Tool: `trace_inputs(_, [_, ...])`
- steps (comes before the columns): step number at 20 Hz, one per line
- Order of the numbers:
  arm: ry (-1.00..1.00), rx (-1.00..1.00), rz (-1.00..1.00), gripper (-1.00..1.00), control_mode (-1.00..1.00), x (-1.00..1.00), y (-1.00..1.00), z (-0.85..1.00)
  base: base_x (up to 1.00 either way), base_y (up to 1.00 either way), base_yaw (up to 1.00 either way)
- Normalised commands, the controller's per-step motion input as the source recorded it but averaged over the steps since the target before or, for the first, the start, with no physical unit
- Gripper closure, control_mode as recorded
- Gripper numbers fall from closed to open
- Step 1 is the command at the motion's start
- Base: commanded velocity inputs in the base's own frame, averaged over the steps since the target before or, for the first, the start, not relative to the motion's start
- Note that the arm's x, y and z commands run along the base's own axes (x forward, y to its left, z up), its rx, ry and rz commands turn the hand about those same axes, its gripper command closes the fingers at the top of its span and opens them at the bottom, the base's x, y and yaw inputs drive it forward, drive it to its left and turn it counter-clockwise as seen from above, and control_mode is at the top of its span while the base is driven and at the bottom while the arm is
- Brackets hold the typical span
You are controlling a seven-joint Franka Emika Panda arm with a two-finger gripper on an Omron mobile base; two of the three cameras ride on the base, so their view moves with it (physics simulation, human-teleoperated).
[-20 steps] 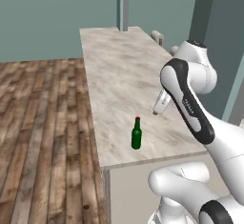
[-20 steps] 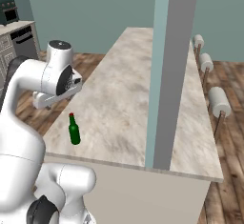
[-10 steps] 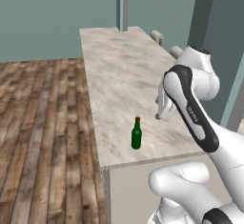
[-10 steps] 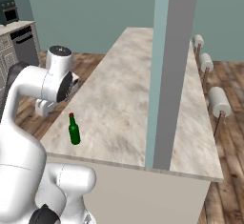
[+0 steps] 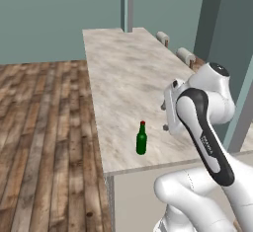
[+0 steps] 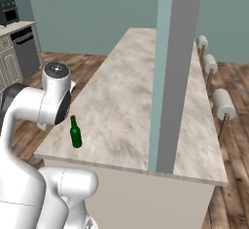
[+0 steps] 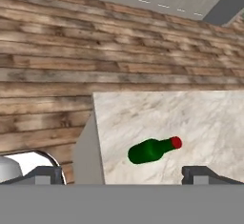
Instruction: Pick the beer from the counter and place it in the open cabinet.
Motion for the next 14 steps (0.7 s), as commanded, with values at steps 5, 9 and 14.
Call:
trace_inputs(5, [-0.12,0.00,0.12,-1.00,-1.00,-0.01,0.00,-0.09,0.00,0.00,0.00])
trace_inputs(9, [-0.08,0.00,0.12,-1.00,-1.00,0.00,0.00,-0.16,0.00,0.00,0.00])
trace_inputs(14, [-0.03,0.00,0.09,-1.00,-1.00,0.00,0.00,-0.11,0.00,0.00,0.00])
